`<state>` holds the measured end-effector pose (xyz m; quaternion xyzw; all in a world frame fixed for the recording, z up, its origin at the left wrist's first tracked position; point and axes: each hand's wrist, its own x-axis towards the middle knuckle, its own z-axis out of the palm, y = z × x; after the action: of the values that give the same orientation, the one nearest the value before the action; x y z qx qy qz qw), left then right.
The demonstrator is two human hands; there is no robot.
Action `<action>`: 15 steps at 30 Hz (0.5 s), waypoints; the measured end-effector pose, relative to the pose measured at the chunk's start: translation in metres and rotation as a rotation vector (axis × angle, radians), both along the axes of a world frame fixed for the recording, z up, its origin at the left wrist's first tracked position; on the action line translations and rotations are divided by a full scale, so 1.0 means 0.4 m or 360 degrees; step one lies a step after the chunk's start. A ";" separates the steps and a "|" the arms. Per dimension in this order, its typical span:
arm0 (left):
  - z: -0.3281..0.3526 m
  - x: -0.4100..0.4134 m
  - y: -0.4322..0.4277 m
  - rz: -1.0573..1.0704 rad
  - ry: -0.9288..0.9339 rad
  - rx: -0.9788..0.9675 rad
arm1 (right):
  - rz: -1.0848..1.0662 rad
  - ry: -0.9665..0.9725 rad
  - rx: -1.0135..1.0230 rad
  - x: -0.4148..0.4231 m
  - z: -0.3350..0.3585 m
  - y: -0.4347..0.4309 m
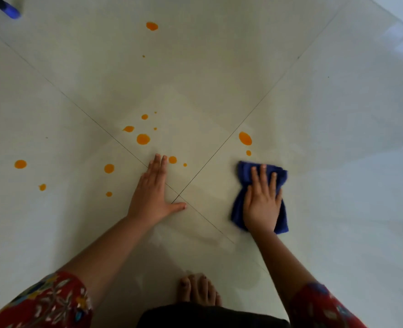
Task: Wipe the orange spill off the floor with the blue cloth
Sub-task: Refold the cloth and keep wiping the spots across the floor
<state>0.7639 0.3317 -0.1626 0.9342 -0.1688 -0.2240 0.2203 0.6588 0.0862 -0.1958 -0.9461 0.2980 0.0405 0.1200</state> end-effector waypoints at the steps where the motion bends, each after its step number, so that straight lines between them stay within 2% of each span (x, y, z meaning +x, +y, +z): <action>1: -0.004 0.001 0.001 0.0020 0.0009 -0.0039 | -0.0188 -0.0011 0.0005 0.045 -0.002 -0.022; 3: -0.007 0.001 -0.001 0.0044 0.0002 -0.0075 | -0.0416 -0.0028 0.0027 0.163 0.003 -0.052; 5: -0.016 0.004 0.000 0.0064 -0.0012 -0.0102 | -0.0379 -0.0006 0.0071 0.291 0.010 -0.045; 8: -0.021 0.003 0.005 0.0068 -0.0035 -0.0120 | 0.0073 0.0059 0.0034 0.368 0.015 0.025; 10: -0.021 0.002 0.009 0.0063 -0.0063 -0.0126 | 0.0448 0.0052 -0.0010 0.307 0.013 0.076; 12: -0.024 0.002 0.012 0.0063 -0.0088 -0.0133 | 0.0607 0.0034 -0.0018 0.209 0.011 0.079; 15: -0.027 0.004 0.013 0.0070 -0.0103 -0.0144 | 0.0270 0.0023 -0.0043 0.213 0.007 -0.005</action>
<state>0.7654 0.3368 -0.1732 0.9335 -0.1654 -0.1810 0.2617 0.7439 0.0842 -0.1929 -0.9692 0.2181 0.0532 0.1013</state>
